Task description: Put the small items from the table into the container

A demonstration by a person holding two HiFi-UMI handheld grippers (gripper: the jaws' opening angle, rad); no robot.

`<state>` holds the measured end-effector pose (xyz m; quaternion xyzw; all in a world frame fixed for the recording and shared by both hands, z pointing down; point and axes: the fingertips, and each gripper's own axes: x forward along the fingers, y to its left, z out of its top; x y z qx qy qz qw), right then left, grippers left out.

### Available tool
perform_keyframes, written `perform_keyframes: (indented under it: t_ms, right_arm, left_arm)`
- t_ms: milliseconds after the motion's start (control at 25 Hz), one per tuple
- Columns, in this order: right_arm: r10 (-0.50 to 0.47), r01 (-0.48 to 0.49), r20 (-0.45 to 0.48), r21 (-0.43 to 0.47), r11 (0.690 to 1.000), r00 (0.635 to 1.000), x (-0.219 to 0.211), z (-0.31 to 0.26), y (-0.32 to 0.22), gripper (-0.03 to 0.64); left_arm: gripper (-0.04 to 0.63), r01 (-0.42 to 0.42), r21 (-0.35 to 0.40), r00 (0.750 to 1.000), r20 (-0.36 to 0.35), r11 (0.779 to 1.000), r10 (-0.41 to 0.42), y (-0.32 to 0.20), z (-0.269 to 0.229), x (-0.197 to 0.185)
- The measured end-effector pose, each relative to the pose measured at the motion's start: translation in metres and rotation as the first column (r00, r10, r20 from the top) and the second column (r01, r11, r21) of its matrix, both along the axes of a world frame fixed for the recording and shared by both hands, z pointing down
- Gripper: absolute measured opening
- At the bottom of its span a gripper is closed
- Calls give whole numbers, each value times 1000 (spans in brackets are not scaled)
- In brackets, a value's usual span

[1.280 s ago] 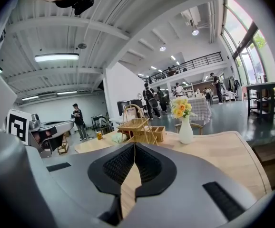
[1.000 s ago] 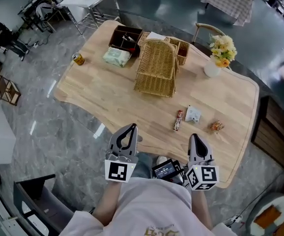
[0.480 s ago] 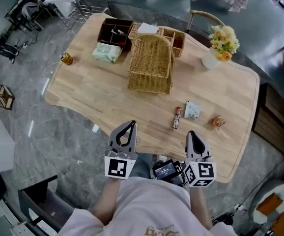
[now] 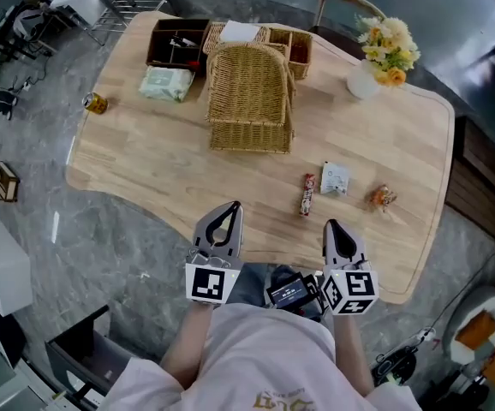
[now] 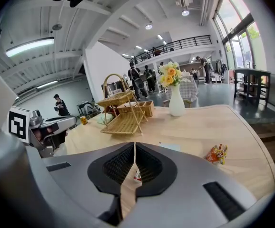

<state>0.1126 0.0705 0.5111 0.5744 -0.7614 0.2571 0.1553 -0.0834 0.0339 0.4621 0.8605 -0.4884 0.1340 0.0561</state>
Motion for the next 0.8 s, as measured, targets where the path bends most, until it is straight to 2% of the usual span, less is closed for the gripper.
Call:
perform_keyframes:
  t_ms: [200,320,560,720,800]
  right_arm:
    - [25,-25,14,-15,1000,1000,1,12,-5,20]
    - [17,-17,8,-45,999,1000,-2,21,-6,20]
    - [10,-10,-4,-111,994,1000,-8,44,-7,20]
    - [12,-12,-1,-156,988,1000,-12,61,-6,20]
    - [16,-16,-2,-174,985,1000,-14,69,-5,20]
  left_arm:
    - [3,-32,-27,999,1,999,32,-8,20,7]
    - [3,-78,-17,997,21,997,78,-9,32,13]
    - [3,-96,-74,995,12,993,97,-13,55,18]
    - [3,-166,-49,985,37,985,168,-13,73,21]
    - [3,-166,-80,985,30,983,169,-13,80,23]
